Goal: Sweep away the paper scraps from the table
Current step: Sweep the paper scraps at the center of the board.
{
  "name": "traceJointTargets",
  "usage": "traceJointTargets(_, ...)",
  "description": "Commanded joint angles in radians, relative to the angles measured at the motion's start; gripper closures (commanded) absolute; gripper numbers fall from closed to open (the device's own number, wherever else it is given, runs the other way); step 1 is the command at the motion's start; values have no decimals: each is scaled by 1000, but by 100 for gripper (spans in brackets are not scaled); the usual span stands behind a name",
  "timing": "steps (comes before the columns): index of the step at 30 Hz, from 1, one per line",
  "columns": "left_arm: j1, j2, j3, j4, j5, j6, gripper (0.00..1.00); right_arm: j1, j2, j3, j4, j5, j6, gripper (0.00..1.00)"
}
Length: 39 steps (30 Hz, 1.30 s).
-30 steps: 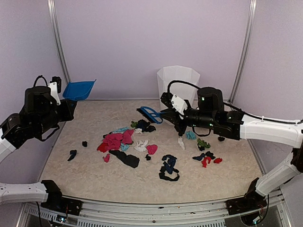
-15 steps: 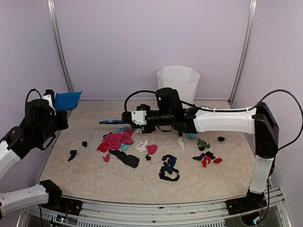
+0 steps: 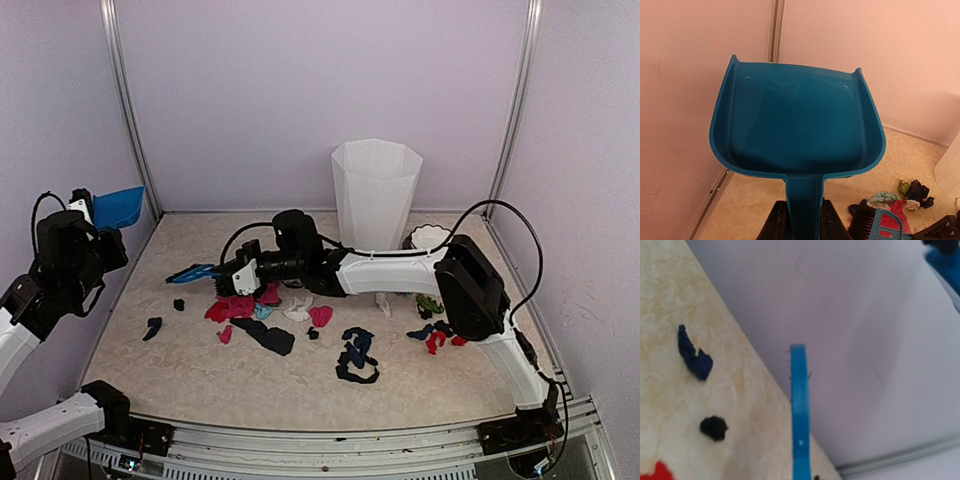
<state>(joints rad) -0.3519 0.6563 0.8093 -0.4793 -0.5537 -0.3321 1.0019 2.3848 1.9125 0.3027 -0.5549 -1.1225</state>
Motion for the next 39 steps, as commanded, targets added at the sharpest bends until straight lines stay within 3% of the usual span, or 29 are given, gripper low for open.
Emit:
traceJointTargets(1,8,0,-6,7,-10,-5,100,32,139,164,62,-43,-97,100)
traceJointTargets(6,8,-1,-7,5,-8,-12,100,57,326,410,3,-38,-204,100)
traceJointTargets(17,8,29,-8,8,19,-7,100,72,489,507,58,-75,-265,100)
traceJointTargets(25,7,32,-8,8,35,-10,100,69,546,551,-21,-85,-278,100)
traceJointTargets(32,7,22,-10,6,40,-10,100,76,512,515,-213,-7,-369,100)
traceJointTargets(39,5,37,-10,8,60,-10,100,81,307,213,-274,57,-450,100)
